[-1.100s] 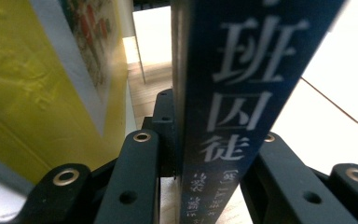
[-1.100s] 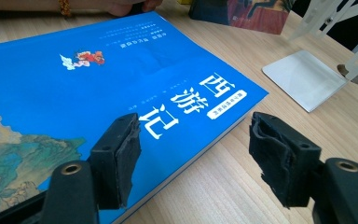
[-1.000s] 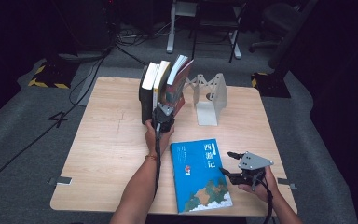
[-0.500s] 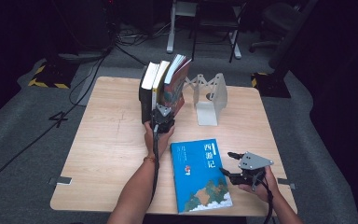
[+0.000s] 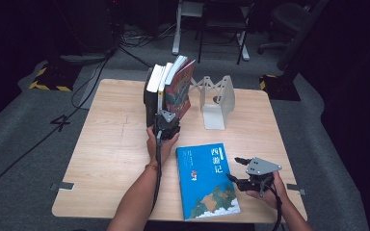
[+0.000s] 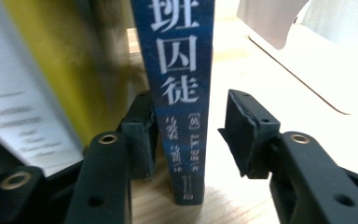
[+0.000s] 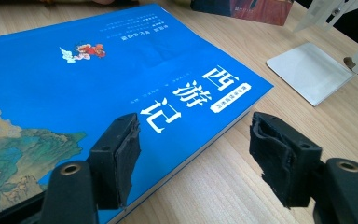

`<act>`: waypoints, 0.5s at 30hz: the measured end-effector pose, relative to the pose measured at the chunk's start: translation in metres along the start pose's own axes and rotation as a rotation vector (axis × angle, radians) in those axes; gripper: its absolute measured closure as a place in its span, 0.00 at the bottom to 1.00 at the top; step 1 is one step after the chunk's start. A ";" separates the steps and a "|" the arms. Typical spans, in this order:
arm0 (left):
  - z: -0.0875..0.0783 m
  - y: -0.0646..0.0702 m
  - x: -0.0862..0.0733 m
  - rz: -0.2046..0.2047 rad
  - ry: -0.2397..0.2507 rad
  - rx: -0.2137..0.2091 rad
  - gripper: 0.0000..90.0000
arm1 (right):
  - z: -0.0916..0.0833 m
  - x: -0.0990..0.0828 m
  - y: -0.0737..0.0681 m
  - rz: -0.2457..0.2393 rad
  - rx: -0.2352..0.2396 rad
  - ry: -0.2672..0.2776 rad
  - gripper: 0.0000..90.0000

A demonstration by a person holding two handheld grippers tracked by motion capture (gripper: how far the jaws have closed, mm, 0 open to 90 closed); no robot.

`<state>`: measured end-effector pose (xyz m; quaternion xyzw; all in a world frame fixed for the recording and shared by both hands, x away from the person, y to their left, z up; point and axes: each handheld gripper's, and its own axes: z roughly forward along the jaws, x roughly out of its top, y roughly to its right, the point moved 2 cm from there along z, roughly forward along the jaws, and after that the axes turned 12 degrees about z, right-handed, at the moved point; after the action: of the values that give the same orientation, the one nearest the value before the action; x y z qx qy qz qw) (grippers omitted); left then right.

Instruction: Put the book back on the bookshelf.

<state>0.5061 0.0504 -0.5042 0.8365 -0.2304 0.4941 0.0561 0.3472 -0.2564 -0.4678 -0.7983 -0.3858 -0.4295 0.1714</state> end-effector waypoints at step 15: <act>-0.026 -0.005 0.004 0.126 -0.001 -0.081 0.50 | -0.001 0.001 -0.002 0.003 0.005 0.000 0.37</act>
<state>0.4892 0.0618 -0.4874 0.8176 -0.3025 0.4864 0.0586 0.3454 -0.2558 -0.4666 -0.7984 -0.3857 -0.4285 0.1738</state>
